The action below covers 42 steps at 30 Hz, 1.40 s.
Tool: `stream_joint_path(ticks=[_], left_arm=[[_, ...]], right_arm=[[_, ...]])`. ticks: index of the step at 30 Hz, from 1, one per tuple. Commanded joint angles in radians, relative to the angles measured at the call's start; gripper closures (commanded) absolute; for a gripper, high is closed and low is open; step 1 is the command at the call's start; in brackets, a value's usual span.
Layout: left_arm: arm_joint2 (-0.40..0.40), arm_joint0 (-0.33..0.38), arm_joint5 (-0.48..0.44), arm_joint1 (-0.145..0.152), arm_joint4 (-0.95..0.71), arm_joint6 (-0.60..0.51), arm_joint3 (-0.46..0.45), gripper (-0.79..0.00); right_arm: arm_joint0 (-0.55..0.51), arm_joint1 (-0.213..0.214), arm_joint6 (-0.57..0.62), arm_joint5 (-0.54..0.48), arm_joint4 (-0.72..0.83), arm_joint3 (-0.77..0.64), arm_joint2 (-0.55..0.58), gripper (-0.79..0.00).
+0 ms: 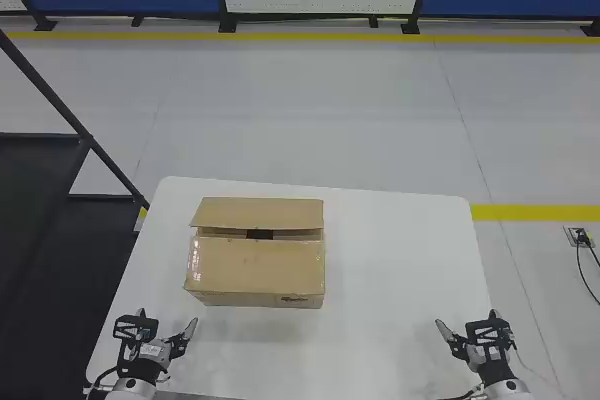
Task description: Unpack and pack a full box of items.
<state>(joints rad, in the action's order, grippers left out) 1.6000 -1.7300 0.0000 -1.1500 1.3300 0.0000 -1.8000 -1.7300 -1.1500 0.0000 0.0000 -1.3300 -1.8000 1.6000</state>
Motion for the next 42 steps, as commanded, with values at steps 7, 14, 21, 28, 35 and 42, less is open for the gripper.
stream_joint_path(ticks=[7,14,21,28,35,42], left_arm=[[0.000,0.000,0.000,0.000,0.000,0.000,0.000,-0.784],[0.000,0.000,0.000,0.000,0.000,0.000,0.000,-0.784],[0.033,0.018,-0.002,-0.004,-0.068,0.053,0.008,-0.785],[0.113,0.137,0.013,-0.002,-0.123,0.106,0.074,-0.785],[0.091,0.203,-0.027,-0.002,-0.122,0.042,0.114,-0.785],[0.079,0.246,-0.013,-0.003,-0.116,0.033,0.148,-0.785]], right_arm=[[0.000,0.000,0.000,0.000,0.000,0.000,0.000,-0.784],[0.000,0.000,0.000,0.000,0.000,0.000,0.000,-0.784],[0.052,-0.004,0.050,-0.040,0.021,-0.052,-0.035,-0.785],[0.165,-0.016,0.178,-0.038,0.185,-0.141,-0.079,-0.785],[0.215,-0.021,0.256,0.001,0.237,-0.165,-0.097,-0.785],[0.217,-0.023,0.241,0.009,0.257,-0.152,-0.092,-0.785]])
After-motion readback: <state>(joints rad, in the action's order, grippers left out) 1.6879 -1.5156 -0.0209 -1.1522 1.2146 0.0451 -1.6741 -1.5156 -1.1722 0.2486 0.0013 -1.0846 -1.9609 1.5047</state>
